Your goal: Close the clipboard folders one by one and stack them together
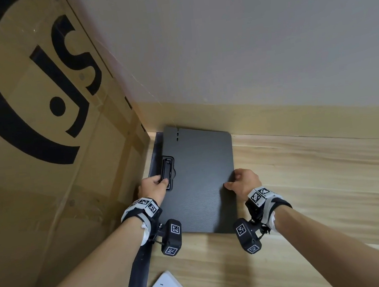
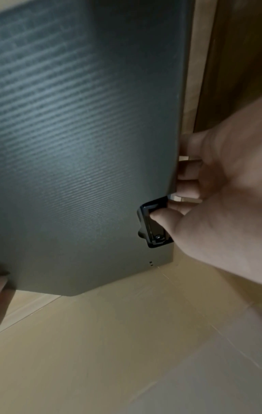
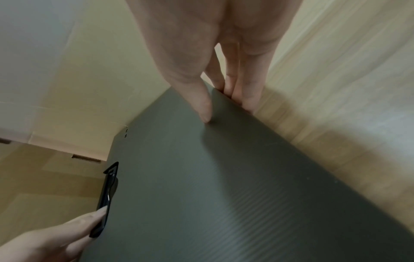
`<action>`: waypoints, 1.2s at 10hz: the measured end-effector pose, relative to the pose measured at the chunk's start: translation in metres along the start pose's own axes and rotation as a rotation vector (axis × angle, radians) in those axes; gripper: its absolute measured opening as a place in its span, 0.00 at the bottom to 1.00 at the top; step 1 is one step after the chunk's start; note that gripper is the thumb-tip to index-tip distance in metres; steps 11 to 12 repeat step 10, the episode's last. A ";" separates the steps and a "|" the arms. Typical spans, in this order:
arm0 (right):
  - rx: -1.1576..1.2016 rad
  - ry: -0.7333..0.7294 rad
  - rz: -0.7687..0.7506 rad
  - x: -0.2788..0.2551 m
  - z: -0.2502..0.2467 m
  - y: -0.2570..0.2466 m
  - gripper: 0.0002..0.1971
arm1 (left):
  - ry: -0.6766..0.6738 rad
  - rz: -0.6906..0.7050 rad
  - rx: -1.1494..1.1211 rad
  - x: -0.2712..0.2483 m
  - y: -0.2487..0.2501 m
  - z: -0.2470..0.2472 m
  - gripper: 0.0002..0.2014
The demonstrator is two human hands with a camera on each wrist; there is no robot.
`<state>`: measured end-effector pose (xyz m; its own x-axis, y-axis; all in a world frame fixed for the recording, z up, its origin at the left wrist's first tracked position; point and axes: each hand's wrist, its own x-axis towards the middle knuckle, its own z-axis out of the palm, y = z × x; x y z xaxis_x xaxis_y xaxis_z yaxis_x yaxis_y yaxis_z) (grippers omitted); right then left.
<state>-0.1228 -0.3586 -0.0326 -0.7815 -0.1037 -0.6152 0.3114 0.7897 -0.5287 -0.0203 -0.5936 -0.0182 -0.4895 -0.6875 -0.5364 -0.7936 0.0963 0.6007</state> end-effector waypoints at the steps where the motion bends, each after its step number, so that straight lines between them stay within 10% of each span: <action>1: 0.039 -0.002 -0.011 0.001 0.001 0.000 0.18 | 0.002 0.007 -0.002 0.002 0.002 -0.001 0.20; 5: 0.106 -0.019 -0.023 -0.005 0.001 -0.001 0.18 | 0.036 0.030 0.053 0.003 -0.003 0.001 0.07; 12: 0.299 0.048 -0.055 -0.013 -0.034 0.051 0.17 | 0.168 0.223 0.232 -0.032 0.025 0.023 0.31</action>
